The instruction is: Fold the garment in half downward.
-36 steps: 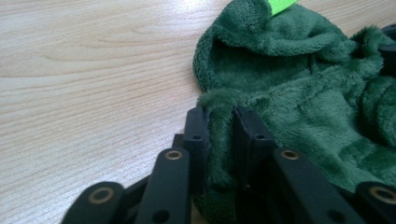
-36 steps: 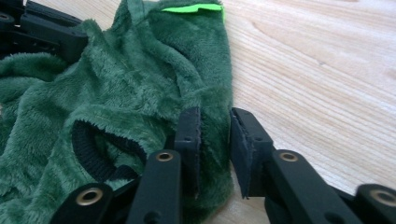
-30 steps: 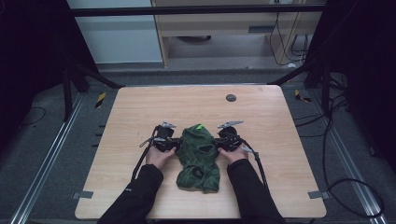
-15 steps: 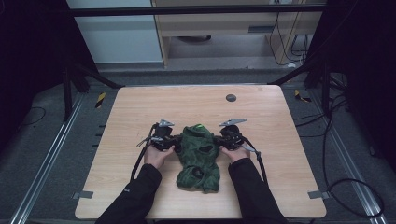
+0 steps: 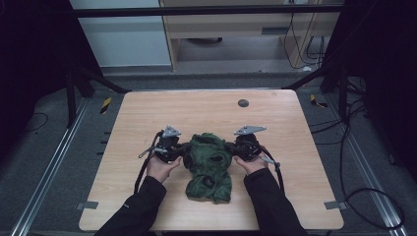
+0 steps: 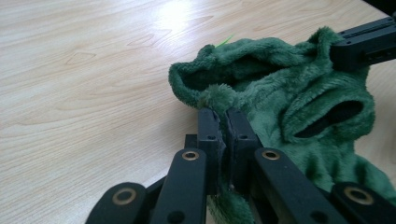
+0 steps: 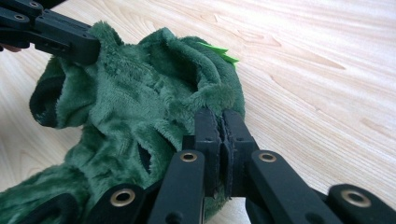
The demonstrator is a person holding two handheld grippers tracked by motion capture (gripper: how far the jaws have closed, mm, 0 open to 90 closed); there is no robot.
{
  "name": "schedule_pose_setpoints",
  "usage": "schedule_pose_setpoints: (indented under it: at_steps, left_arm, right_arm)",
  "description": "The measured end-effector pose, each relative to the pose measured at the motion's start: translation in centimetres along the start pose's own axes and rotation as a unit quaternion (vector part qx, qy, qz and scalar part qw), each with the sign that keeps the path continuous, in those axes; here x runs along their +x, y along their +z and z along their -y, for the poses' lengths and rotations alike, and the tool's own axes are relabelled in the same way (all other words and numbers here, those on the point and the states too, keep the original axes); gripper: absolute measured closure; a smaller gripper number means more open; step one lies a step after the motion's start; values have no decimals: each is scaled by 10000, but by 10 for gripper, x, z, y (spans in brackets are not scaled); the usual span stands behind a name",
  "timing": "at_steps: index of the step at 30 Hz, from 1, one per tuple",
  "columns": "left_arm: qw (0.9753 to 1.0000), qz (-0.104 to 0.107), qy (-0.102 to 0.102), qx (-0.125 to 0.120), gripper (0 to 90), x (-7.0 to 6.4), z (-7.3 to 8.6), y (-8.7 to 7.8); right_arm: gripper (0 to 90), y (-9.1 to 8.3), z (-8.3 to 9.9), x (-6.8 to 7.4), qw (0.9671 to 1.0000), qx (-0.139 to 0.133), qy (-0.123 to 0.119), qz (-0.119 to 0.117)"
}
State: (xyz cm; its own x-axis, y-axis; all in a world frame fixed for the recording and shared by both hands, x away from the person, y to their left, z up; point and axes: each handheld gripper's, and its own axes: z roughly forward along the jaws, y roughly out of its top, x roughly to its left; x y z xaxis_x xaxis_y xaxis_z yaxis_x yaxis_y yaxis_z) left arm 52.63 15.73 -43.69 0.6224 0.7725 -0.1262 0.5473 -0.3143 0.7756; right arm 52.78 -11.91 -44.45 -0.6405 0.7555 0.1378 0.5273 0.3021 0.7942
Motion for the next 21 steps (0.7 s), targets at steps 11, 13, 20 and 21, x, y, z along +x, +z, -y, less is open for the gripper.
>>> schedule_pose_setpoints:
  at_steps: [11, 13, 20, 21]
  left_arm:
    - [9997, 133, 213, -55, 860, -13, 4, -20]
    - [9996, 138, 224, -88, 860, -14, 5, -23]
    - [9995, 160, 263, -101, 860, -20, 11, -29]
    - [9995, 151, 260, -98, 860, -21, 12, -30]
  right_arm:
    - [869, -16, 2, 8, 9997, -122, -167, -100]
    - [869, -18, 3, 11, 9996, -122, -206, -121]
    - [868, -24, 9, 16, 9994, -103, -296, -144]
    - [868, -25, 11, 16, 9994, -107, -306, -140]
